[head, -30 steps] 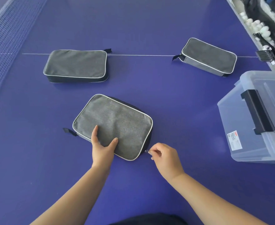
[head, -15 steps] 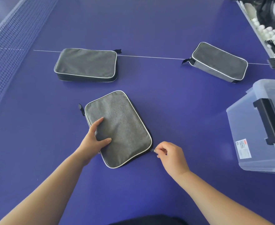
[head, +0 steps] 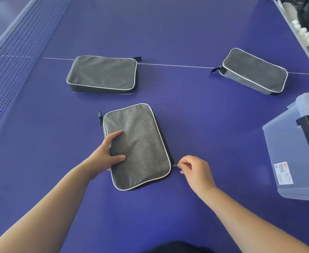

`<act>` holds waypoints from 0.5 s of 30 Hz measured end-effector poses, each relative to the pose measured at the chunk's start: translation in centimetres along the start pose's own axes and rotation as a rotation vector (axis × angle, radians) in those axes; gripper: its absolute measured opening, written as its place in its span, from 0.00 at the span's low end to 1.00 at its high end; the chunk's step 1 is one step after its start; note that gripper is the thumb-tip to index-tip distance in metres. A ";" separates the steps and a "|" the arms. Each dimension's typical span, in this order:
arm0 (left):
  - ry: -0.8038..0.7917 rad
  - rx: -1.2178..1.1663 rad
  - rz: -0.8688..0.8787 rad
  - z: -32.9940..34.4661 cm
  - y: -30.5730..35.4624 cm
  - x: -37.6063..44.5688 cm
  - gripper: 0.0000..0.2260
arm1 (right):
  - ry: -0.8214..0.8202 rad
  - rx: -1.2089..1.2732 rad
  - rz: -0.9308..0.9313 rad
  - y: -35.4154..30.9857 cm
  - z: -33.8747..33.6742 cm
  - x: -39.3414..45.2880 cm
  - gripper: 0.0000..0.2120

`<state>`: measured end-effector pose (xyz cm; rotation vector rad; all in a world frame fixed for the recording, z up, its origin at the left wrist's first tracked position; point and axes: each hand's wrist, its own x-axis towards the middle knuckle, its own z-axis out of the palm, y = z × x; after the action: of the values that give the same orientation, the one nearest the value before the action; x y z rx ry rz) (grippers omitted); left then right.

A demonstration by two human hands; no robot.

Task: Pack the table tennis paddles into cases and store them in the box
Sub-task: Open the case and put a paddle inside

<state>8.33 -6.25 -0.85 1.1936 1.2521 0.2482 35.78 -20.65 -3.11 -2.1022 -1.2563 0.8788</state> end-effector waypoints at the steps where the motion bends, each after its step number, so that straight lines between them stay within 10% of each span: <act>1: -0.002 0.001 0.000 0.0 0.0 0.0 0.34 | 0.001 -0.004 0.002 0.0 0.0 0.2 0.06; 15: -0.002 0.279 0.003 -1.4 0.4 0.6 0.34 | -0.058 -0.086 -0.085 -1.3 0.4 1.5 0.08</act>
<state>7.60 -4.94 -0.67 1.4331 1.3123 0.0749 35.32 -18.70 -2.78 -2.0855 -1.4265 0.8679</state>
